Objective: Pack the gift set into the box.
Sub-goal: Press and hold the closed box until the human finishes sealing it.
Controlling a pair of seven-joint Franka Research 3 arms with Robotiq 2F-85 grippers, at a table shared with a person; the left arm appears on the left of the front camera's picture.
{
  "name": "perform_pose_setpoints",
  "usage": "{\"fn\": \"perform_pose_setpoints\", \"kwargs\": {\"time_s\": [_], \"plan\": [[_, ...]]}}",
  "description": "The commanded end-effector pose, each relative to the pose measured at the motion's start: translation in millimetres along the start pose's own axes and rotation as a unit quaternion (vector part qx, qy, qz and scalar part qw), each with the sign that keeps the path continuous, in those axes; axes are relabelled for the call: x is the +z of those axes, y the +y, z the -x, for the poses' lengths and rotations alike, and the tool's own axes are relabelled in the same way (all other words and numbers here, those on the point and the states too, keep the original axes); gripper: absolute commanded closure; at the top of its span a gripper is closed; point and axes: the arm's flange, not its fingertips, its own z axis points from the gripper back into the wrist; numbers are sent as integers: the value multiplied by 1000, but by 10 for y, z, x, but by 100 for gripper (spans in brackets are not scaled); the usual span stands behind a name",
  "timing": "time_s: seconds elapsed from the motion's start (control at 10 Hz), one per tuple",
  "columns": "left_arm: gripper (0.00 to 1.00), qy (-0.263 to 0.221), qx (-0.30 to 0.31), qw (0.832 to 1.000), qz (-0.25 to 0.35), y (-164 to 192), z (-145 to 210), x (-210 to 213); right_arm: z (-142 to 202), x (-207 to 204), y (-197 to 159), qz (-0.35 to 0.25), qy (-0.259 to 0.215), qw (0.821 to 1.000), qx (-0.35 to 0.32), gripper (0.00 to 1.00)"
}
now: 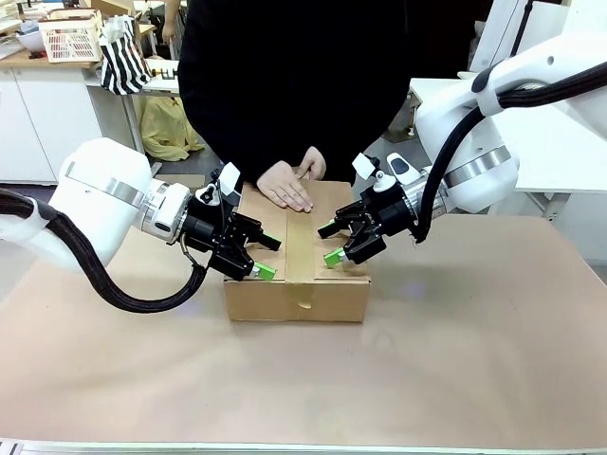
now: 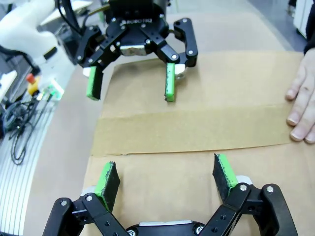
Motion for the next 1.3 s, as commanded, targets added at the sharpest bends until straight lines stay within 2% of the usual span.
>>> {"fn": "perform_pose_setpoints", "kwargs": {"time_s": [0.0, 1.2], "plan": [[0, 0, 2, 1000, 2, -11, 17, -10, 35, -3, 6, -1, 2, 1000, -2, 0], [0, 0, 2, 1000, 2, -11, 17, -10, 35, -3, 6, -1, 2, 1000, -2, 0]]}}
